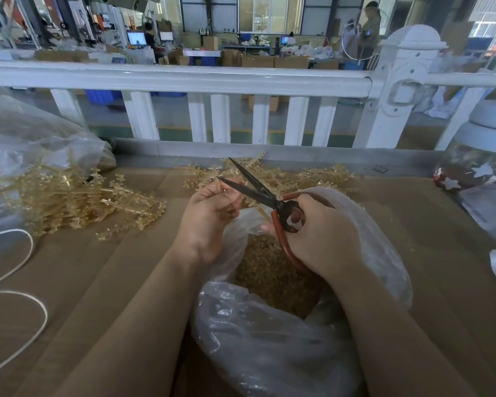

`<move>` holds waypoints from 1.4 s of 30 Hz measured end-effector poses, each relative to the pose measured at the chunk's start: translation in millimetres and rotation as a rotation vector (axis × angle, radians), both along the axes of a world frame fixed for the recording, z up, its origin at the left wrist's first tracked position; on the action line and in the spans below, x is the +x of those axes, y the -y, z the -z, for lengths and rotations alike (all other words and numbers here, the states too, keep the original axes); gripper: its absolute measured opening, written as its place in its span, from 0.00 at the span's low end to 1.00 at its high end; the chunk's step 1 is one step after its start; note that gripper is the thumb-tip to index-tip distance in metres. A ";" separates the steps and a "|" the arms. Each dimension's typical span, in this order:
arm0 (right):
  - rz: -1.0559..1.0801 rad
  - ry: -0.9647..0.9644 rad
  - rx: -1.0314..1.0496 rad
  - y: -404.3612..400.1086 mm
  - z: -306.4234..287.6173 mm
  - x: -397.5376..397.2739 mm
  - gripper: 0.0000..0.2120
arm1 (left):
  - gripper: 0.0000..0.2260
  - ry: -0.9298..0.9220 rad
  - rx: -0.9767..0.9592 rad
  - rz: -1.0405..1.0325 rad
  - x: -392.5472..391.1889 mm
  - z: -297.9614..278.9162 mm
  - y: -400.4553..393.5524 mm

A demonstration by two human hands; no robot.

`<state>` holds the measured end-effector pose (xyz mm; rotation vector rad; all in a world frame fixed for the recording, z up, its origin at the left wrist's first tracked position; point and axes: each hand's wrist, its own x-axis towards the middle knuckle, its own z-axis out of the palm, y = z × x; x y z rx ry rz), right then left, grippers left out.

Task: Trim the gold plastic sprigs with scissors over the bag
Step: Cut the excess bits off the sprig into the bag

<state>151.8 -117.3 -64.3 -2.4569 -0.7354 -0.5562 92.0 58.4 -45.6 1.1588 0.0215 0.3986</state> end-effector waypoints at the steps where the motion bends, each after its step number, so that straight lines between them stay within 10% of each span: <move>1: 0.004 -0.001 -0.011 0.3 -0.1 0.2 0.35 | 0.20 -0.007 0.008 0.008 -0.2 0.1 0.0; 9: 0.024 0.060 -0.037 -0.5 -1.0 -0.3 0.22 | 0.02 -0.026 0.004 0.037 -1.0 2.3 -0.1; 22: -0.011 0.084 0.074 -2.8 0.5 -2.7 0.39 | 0.03 -0.061 0.025 0.032 -5.2 -3.1 2.6; 42: 0.094 -0.168 0.156 1.9 4.3 7.5 0.23 | 0.11 -0.107 -0.015 0.012 0.0 -1.6 -0.5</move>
